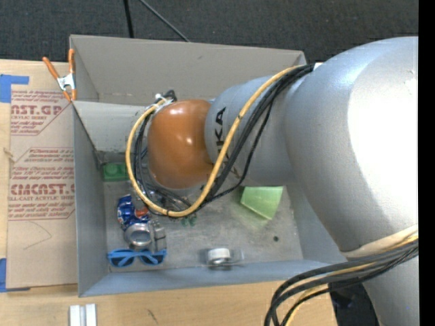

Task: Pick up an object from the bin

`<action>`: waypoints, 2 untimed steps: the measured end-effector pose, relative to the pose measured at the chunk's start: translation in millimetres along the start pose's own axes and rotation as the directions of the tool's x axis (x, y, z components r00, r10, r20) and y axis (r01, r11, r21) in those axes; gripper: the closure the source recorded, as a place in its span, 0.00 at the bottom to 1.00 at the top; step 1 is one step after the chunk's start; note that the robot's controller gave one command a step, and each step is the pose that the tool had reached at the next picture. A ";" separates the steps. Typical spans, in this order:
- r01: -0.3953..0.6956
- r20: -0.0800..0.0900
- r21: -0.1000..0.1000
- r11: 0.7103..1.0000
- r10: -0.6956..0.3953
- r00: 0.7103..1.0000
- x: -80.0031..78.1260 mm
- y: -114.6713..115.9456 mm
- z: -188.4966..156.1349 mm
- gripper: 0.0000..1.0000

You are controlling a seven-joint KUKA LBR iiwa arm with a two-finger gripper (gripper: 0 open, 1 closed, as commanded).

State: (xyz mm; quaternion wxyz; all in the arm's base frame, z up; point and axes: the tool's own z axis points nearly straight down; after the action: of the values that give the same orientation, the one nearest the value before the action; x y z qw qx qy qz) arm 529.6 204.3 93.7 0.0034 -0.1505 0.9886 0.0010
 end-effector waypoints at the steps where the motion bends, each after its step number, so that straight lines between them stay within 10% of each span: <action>1: 0.452 0.006 0.000 0.892 -0.452 0.892 27.8 45.6 20.8 0.00; 2: 0.448 0.001 -0.002 0.894 -0.448 0.894 29.2 44.8 22.3 1.00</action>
Offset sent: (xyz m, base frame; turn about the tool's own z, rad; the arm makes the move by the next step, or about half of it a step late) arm -0.0426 0.0327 -0.0237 -0.4668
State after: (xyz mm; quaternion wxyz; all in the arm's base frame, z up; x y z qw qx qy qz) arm 488.6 238.4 71.3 0.0035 -0.3741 0.9274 0.0015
